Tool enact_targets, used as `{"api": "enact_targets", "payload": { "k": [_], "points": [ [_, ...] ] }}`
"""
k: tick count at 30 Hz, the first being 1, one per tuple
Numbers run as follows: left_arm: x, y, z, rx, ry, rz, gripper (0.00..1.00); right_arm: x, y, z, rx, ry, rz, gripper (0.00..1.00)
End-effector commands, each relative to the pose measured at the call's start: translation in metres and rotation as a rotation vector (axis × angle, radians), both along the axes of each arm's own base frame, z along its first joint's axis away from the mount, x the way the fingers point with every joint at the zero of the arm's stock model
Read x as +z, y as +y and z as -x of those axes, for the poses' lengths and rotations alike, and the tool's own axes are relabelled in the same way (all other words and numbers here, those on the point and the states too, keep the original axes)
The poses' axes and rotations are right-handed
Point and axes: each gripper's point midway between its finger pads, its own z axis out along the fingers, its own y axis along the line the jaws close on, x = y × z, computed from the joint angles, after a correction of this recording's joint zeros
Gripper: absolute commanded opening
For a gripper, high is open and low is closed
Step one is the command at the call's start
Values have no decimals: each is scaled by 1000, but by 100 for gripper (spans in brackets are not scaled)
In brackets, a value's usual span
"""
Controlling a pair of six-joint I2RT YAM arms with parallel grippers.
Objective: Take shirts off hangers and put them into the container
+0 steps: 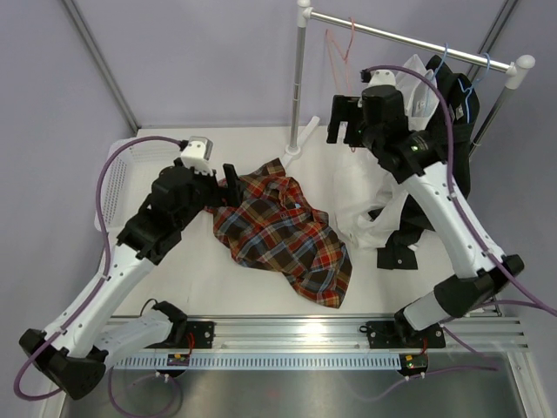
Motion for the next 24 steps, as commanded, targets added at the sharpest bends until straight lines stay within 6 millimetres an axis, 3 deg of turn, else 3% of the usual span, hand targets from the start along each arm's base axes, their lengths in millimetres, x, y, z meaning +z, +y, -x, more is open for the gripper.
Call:
{"api": "enact_targets", "payload": {
  "k": [1,2,3,4,5,6,7,8,9,10,12,13,14,16,17,19,20,22,23,24],
  "points": [
    [15,-42,12,-146,11,96,99,65,-11,41,59,-158,-113,98],
    [17,-59,22,-199,21,103,99,58,-14,48,65,-147,-110,100],
    [10,-69,25,-219,48,95,99,73,-20,66,78,-189,-137,99],
    [7,-79,29,-233,66,104,99,72,-23,74,84,-194,-140,99],
    [7,-97,43,-283,75,104,99,58,-26,80,86,-171,-139,99],
    [-1,-104,42,-264,86,78,99,71,-34,98,90,-218,-166,99],
    [-6,-114,47,-270,92,65,99,67,-37,106,94,-220,-172,99],
    [-11,-134,65,-324,98,40,99,49,-39,111,92,-192,-167,99],
    [-14,-140,64,-299,87,13,99,57,-49,128,85,-234,-191,99],
    [-32,-163,79,-341,113,-38,99,39,-50,132,84,-205,-192,99],
    [-45,-181,85,-336,118,-87,99,38,-59,152,88,-233,-218,99],
    [-69,-196,88,-341,149,-143,99,31,-61,156,87,-225,-219,100],
    [-79,-211,102,-374,155,-175,99,15,-64,160,79,-197,-215,100],
    [-92,-229,108,-374,150,-220,99,10,-72,174,72,-212,-228,100],
    [-117,-244,120,-399,169,-282,99,-4,-72,176,68,-189,-223,99],
    [-132,-259,124,-396,172,-320,99,-9,-77,185,67,-200,-232,99],
    [-158,-265,130,-404,198,-380,99,-18,-78,186,64,-186,-224,100],
    [-173,-269,127,-355,207,-413,99,-22,-82,192,61,-188,-226,99],
    [-194,-265,124,-327,222,-470,99,-25,-82,195,69,-187,-226,99],
    [-203,-264,122,-309,224,-490,99,-26,-83,196,69,-189,-227,99]
  ]
}}
